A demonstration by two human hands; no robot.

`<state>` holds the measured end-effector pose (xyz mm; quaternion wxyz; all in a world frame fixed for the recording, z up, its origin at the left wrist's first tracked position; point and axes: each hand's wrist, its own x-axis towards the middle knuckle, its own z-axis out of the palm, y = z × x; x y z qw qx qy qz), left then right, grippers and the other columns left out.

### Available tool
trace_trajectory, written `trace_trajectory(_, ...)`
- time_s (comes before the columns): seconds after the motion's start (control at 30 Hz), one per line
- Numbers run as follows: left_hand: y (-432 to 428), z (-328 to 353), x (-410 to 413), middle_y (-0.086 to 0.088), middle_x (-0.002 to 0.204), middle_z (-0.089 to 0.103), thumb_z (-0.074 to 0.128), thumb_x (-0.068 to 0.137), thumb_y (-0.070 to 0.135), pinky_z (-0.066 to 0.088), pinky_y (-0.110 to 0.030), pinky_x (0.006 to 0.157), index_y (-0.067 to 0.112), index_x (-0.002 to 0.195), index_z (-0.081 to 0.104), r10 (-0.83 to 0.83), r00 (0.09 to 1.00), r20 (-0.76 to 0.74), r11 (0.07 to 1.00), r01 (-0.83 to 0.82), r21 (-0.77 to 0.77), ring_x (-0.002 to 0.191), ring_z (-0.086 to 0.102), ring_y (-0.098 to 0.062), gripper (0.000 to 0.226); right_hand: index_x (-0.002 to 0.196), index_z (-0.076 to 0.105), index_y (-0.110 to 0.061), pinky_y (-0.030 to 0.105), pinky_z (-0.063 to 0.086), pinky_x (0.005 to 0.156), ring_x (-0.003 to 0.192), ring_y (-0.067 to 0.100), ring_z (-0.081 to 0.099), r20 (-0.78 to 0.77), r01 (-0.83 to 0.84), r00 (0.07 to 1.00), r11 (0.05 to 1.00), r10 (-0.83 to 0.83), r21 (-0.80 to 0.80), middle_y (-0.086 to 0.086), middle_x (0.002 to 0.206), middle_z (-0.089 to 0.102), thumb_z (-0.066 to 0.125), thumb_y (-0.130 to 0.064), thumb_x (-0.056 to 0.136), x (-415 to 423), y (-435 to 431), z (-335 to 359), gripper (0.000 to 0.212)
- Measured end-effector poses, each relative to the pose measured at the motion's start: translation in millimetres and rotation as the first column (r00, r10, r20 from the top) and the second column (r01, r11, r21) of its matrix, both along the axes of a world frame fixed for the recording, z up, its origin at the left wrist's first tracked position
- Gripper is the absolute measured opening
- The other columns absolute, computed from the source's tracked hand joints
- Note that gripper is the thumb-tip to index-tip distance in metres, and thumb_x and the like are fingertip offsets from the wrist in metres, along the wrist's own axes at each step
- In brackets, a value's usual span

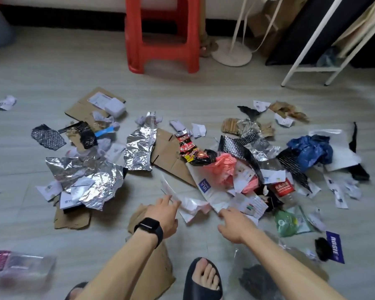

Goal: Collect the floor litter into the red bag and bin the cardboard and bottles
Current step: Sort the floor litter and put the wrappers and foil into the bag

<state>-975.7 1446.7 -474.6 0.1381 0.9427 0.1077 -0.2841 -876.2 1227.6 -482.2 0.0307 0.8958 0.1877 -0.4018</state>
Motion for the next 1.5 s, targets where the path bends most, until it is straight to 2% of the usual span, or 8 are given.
trace_trajectory(0.1,4.1,-28.3,15.6,-0.009,0.165,0.004,0.053,0.096,0.026,0.024,-0.047,0.118,0.031,0.156,0.015,-0.074,0.997,0.025,0.995,0.072,0.062,0.149,0.016,-0.03,0.072,0.147,0.033,-0.022,0.047,0.042,0.104,0.137,0.038,0.035,0.173,0.063,0.983,0.998,-0.059,-0.019,0.011,0.159,0.019,0.051,-0.036,0.094,10.9,12.9,-18.4,0.058)
trace_trajectory(0.23,9.4,-62.7,34.8,-0.003,0.166,-0.007,0.054,0.095,0.016,0.009,-0.054,0.121,0.04,0.156,0.006,-0.181,0.983,0.028,0.979,0.177,0.101,0.153,-0.004,-0.028,0.081,0.154,0.009,-0.024,0.055,0.034,0.109,0.14,0.049,0.021,0.261,0.379,0.891,0.925,-0.371,0.024,0.021,0.16,-0.02,0.058,-0.037,0.088,24.6,16.5,-37.7,0.083)
trace_trajectory(0.37,6.7,-82.5,34.2,-0.005,0.156,0.024,0.05,0.099,0.03,0.024,-0.053,0.114,0.041,0.151,0.023,-0.221,0.975,0.02,0.965,0.216,0.15,0.147,0.011,-0.035,0.06,0.156,0.0,-0.022,0.047,0.04,0.099,0.125,0.046,0.04,0.253,0.383,0.884,0.92,-0.392,0.087,0.022,0.153,0.022,0.062,-0.028,0.09,19.6,-0.7,-64.7,0.091)
trace_trajectory(0.53,5.1,-76.2,11.3,-0.006,0.131,0.047,0.04,0.103,0.02,0.041,-0.042,0.091,0.034,0.15,0.03,-0.246,0.969,-0.007,0.957,0.244,0.156,0.121,0.04,-0.031,0.05,0.148,0.021,-0.016,0.041,0.046,0.074,0.099,0.039,0.06,0.286,0.337,0.874,0.914,-0.393,0.227,0.018,0.126,0.051,0.051,-0.005,0.094,2.4,-8.6,-66.9,0.063)
trace_trajectory(0.83,45.1,-2.2,-34.9,0.003,0.115,0.061,0.035,0.105,0.041,0.045,-0.035,0.07,0.042,0.141,0.046,-0.079,0.983,0.167,0.988,0.055,0.142,0.108,0.052,-0.024,0.038,0.112,0.061,-0.019,0.033,0.042,0.071,0.084,0.022,0.058,0.115,0.397,0.858,0.789,-0.5,0.469,0.005,0.099,0.071,0.055,-0.017,0.094,-43.4,12.7,-12.9,0.019)
trace_trajectory(1.03,114.3,98.0,-76.3,0.004,0.111,0.067,0.042,0.102,0.047,0.051,-0.032,0.07,0.036,0.124,0.06,0.04,0.965,0.258,0.954,-0.114,0.277,0.1,0.064,-0.021,0.031,0.089,0.07,-0.03,0.014,0.044,0.067,0.085,0.007,0.066,0.024,0.252,0.93,0.682,-0.368,0.686,-0.014,0.088,0.071,0.072,-0.025,0.083,-48.1,91.8,106.3,0.007)
trace_trajectory(1.33,217.9,244.2,-228.5,0.004,0.113,0.068,0.043,0.099,0.05,0.041,-0.031,0.066,0.037,0.121,0.058,0.254,0.865,0.432,0.783,-0.446,0.433,0.104,0.065,-0.023,0.029,0.1,0.072,-0.021,0.004,0.045,0.064,0.079,-0.004,0.061,0.258,-0.314,0.949,0.53,0.18,0.788,-0.014,0.091,0.068,0.074,-0.024,0.089,-116.4,251.1,285.9,0.012)
trace_trajectory(1.5,249.5,255.6,-349.6,0.006,0.113,0.057,0.048,0.096,0.053,0.051,-0.033,0.076,0.038,0.113,0.062,0.481,0.714,0.509,0.665,-0.675,0.319,0.102,0.064,-0.024,0.027,0.097,0.075,-0.025,0.031,0.057,0.082,0.086,0.011,0.069,0.329,-0.42,0.903,0.408,0.277,0.81,-0.008,0.092,0.076,0.074,-0.024,0.08,-207.9,325.3,312.2,0.017)
